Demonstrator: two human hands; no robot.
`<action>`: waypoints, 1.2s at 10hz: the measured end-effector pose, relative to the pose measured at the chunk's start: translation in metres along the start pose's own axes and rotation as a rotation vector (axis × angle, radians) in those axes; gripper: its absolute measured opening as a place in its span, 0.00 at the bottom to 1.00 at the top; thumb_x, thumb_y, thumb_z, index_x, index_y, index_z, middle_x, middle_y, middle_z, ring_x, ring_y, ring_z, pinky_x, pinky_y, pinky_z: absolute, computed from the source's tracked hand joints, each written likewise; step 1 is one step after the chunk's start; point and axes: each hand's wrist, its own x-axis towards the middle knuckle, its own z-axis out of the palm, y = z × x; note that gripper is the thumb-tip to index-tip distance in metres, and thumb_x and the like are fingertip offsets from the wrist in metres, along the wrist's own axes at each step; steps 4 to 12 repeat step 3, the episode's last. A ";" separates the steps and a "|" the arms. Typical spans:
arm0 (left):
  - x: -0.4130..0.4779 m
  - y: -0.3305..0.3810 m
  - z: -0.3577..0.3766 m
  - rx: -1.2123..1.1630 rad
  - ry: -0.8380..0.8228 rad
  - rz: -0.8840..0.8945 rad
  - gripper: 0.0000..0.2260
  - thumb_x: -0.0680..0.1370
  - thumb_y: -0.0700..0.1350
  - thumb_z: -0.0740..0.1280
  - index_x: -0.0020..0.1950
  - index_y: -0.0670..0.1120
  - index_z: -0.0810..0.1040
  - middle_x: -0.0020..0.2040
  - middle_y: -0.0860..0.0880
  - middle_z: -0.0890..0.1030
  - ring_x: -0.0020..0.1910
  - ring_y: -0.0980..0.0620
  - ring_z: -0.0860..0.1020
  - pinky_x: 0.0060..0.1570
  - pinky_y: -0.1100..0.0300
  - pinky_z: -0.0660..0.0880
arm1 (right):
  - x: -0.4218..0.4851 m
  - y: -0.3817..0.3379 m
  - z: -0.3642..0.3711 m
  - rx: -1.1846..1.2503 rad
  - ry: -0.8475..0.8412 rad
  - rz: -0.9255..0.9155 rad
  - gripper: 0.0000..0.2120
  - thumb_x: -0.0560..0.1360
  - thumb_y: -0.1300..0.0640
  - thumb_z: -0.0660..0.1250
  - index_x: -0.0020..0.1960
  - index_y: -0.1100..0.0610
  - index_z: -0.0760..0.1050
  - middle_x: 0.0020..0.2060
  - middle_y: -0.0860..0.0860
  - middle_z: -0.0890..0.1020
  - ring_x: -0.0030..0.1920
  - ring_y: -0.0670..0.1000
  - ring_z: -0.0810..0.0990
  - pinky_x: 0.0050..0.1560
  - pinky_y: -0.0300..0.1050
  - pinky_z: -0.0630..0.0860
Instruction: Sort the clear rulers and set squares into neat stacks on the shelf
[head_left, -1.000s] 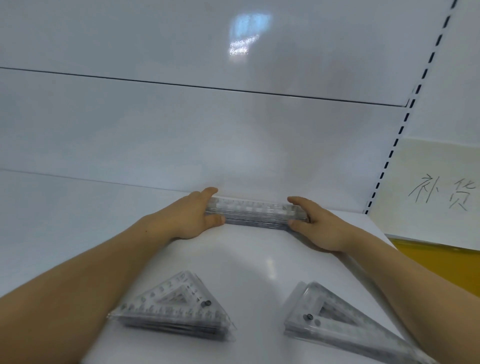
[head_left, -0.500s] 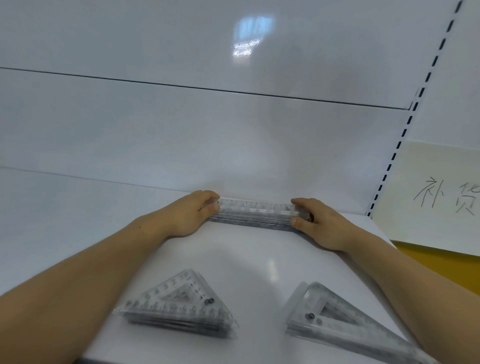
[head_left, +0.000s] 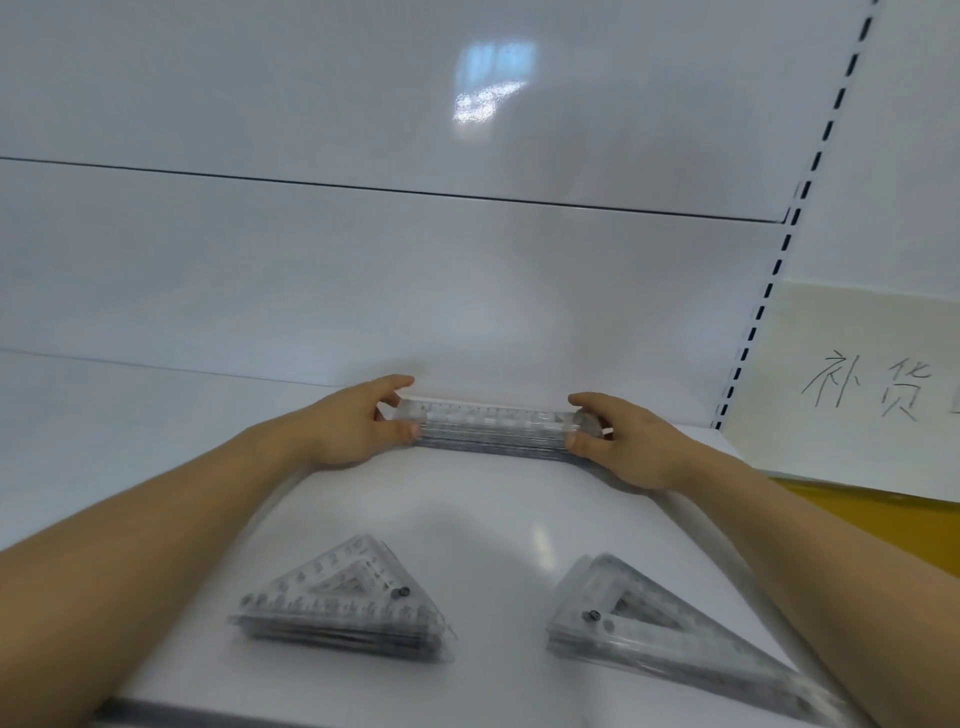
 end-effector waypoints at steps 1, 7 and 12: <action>-0.006 0.003 -0.017 0.135 -0.051 -0.078 0.34 0.75 0.61 0.64 0.76 0.55 0.54 0.71 0.51 0.66 0.63 0.51 0.72 0.60 0.61 0.66 | 0.001 -0.004 -0.012 -0.064 -0.026 0.004 0.30 0.77 0.40 0.60 0.75 0.49 0.59 0.72 0.48 0.66 0.70 0.49 0.66 0.69 0.43 0.61; -0.026 0.022 -0.025 0.234 0.000 -0.052 0.32 0.76 0.62 0.60 0.76 0.52 0.56 0.75 0.49 0.61 0.71 0.49 0.65 0.69 0.55 0.61 | 0.008 -0.032 -0.032 -0.288 -0.118 -0.061 0.32 0.78 0.38 0.56 0.76 0.51 0.55 0.76 0.49 0.58 0.75 0.52 0.57 0.73 0.48 0.55; -0.026 0.022 -0.025 0.234 0.000 -0.052 0.32 0.76 0.62 0.60 0.76 0.52 0.56 0.75 0.49 0.61 0.71 0.49 0.65 0.69 0.55 0.61 | 0.008 -0.032 -0.032 -0.288 -0.118 -0.061 0.32 0.78 0.38 0.56 0.76 0.51 0.55 0.76 0.49 0.58 0.75 0.52 0.57 0.73 0.48 0.55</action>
